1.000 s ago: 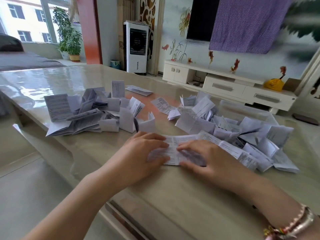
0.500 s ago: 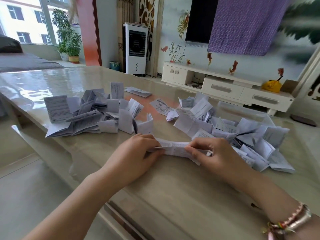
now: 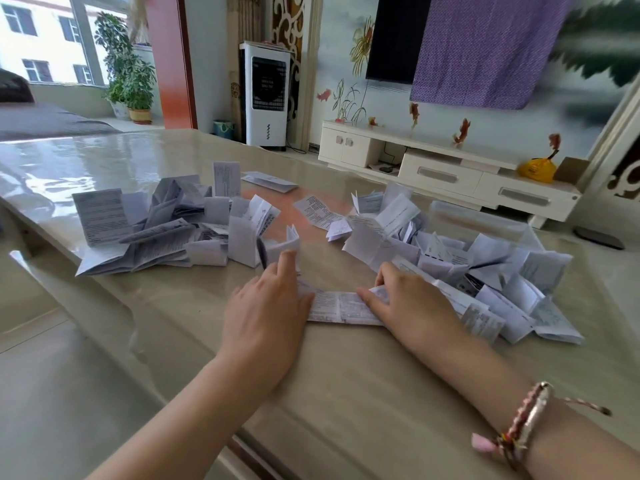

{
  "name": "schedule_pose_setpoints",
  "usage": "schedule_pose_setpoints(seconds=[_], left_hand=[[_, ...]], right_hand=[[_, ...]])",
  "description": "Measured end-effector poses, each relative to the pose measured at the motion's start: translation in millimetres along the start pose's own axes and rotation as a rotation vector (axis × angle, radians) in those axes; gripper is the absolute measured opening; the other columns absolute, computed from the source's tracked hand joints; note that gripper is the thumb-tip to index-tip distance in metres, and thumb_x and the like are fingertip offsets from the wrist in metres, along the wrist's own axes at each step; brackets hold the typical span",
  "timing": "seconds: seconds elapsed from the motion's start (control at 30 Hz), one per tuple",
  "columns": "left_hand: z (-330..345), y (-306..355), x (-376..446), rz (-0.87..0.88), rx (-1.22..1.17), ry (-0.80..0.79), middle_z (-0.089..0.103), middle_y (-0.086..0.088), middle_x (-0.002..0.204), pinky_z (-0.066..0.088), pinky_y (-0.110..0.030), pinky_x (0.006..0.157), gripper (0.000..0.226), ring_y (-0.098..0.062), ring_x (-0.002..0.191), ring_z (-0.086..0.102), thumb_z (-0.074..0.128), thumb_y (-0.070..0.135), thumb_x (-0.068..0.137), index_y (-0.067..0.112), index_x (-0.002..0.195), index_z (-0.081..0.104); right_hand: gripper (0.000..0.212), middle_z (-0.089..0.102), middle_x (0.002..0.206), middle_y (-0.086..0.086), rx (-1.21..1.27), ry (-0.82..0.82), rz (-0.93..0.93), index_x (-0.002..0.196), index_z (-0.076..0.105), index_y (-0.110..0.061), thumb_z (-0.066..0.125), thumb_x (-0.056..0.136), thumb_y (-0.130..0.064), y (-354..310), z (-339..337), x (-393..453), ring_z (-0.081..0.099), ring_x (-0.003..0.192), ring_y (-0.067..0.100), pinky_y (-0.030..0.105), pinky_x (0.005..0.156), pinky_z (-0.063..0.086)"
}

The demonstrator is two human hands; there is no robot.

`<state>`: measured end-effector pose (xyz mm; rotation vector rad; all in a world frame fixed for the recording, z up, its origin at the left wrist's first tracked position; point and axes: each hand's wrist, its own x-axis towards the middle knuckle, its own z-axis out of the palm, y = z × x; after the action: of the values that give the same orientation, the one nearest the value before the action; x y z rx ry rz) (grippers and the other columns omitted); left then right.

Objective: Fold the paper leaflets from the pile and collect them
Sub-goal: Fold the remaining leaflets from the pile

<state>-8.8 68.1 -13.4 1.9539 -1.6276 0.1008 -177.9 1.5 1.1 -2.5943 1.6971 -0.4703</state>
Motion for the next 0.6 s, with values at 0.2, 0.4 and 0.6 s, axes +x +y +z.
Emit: schedule_pose_setpoints(seconds=[0.2, 0.4, 0.6], left_hand=[[-0.5, -1.5, 3.1, 0.007, 0.149, -0.016, 0.034, 0.002, 0.131, 0.032, -0.033, 0.097, 0.049, -0.024, 0.12, 0.038, 0.045, 0.048, 0.094, 0.026, 0.134, 0.026], [4.9, -5.2, 7.9, 0.114, -0.113, -0.156, 0.054, 0.004, 0.112, 0.036, -0.028, 0.079, 0.031, -0.021, 0.107, 0.052, 0.047, 0.029, 0.097, 0.027, 0.127, 0.041], [10.0, 0.0, 7.0, 0.097, -0.025, -0.155, 0.048, 0.002, 0.138, 0.033, -0.029, 0.098, 0.049, -0.019, 0.129, 0.043, 0.045, 0.049, 0.095, 0.02, 0.132, 0.034]], right_hand=[[0.035, 0.051, 0.083, -0.007, -0.106, 0.032, -0.044, 0.103, 0.037, -0.016, 0.044, 0.097, -0.05, -3.3, -0.7, 0.1, 0.055, 0.084, 0.019, 0.03, 0.064, 0.034], [0.039, 0.051, 0.114, 0.005, -0.045, 0.225, -0.244, 0.111, 0.048, -0.012, 0.061, 0.086, -0.038, -16.8, 10.0, -6.0, 0.043, 0.11, 0.027, 0.039, 0.083, 0.04], [0.036, 0.028, 0.148, 0.0, -0.01, 0.077, -0.21, 0.124, 0.035, -0.02, 0.05, 0.093, -0.031, -23.0, 10.9, -13.9, 0.008, 0.143, 0.018, 0.038, 0.109, 0.023]])
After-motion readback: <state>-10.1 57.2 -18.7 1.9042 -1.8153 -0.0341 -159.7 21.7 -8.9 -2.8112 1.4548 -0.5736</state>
